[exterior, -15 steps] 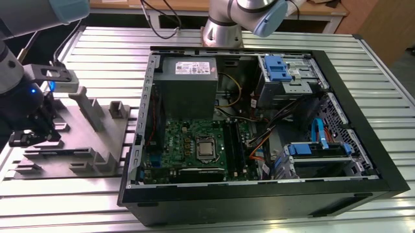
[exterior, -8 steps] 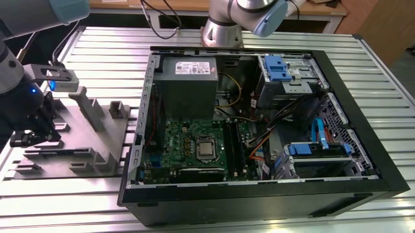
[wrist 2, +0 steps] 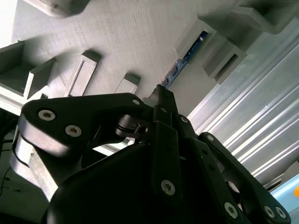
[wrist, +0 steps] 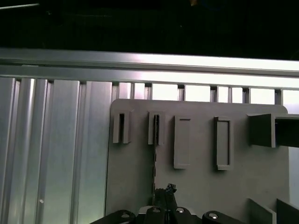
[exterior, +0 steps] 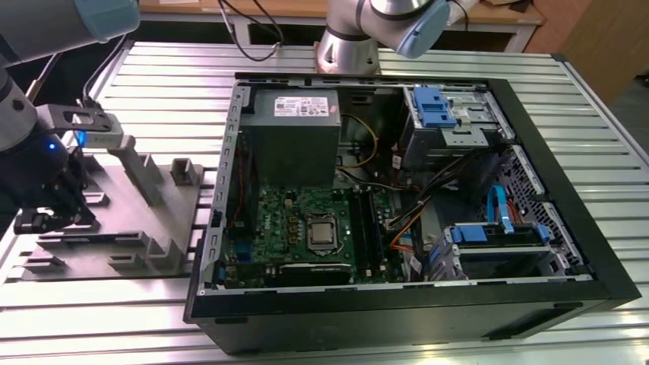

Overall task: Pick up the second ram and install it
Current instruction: 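Pick up the second ram and move it above second insertion slot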

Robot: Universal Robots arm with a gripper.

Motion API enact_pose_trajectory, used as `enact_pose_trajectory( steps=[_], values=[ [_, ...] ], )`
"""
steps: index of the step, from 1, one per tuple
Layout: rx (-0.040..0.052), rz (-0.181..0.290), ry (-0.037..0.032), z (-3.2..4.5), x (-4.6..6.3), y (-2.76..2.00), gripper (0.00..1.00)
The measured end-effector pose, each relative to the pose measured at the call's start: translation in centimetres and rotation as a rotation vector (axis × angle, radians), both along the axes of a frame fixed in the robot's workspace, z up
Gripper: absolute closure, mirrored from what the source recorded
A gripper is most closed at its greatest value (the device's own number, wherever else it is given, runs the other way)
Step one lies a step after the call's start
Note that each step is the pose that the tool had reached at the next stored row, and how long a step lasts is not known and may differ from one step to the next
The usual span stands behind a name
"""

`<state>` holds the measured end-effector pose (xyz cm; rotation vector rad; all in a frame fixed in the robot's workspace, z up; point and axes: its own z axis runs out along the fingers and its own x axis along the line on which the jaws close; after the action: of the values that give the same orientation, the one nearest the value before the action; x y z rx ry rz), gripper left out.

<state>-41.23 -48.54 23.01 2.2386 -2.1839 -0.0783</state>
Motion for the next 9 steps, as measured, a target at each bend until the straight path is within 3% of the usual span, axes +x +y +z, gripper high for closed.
enact_pose_trajectory(
  steps=[9],
  values=[
    [0.0002, 0.0, -0.0001, -0.34, -0.6, -0.47, 0.9]
  ],
)
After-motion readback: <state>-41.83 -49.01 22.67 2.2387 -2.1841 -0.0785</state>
